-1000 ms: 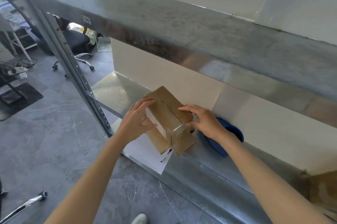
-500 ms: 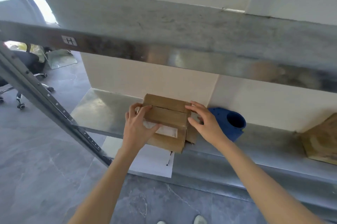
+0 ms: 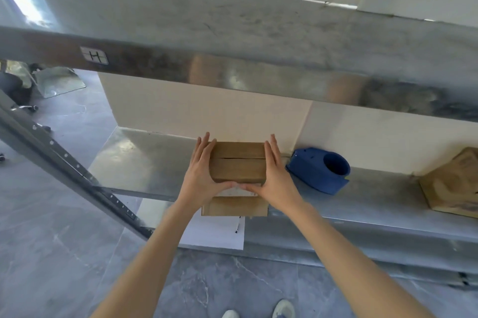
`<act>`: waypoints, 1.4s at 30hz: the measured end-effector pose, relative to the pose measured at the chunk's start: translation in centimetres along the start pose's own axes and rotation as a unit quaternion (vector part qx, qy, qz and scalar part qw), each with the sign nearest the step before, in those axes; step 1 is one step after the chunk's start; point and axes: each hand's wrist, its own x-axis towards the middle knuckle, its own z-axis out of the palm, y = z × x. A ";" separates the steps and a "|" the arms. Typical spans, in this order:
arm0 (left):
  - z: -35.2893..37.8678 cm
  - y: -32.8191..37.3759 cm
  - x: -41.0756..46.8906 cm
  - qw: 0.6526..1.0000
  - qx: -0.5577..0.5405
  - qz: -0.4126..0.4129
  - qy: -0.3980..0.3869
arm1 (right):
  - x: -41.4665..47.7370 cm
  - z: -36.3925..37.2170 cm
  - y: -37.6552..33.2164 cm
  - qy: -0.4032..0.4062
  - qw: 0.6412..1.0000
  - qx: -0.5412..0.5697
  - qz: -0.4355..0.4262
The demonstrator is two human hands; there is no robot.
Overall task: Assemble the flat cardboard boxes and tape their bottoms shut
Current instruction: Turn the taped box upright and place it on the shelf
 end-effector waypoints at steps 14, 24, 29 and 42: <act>0.2 -0.6 0.4 0.998 0.068 0.014 0.002 | 0.9 0.1 0.1 -0.004 0.999 -0.011 0.031; 1.3 -0.5 -0.1 0.997 0.076 0.023 0.021 | 0.6 1.3 -0.2 -0.010 0.997 -0.070 0.029; 0.8 -0.8 0.2 0.999 0.044 0.017 0.003 | 0.9 1.1 0.0 -0.021 0.998 -0.054 0.024; 1.4 -1.5 -0.3 0.998 -0.052 0.006 0.033 | 0.5 1.4 1.0 0.002 0.999 0.039 0.020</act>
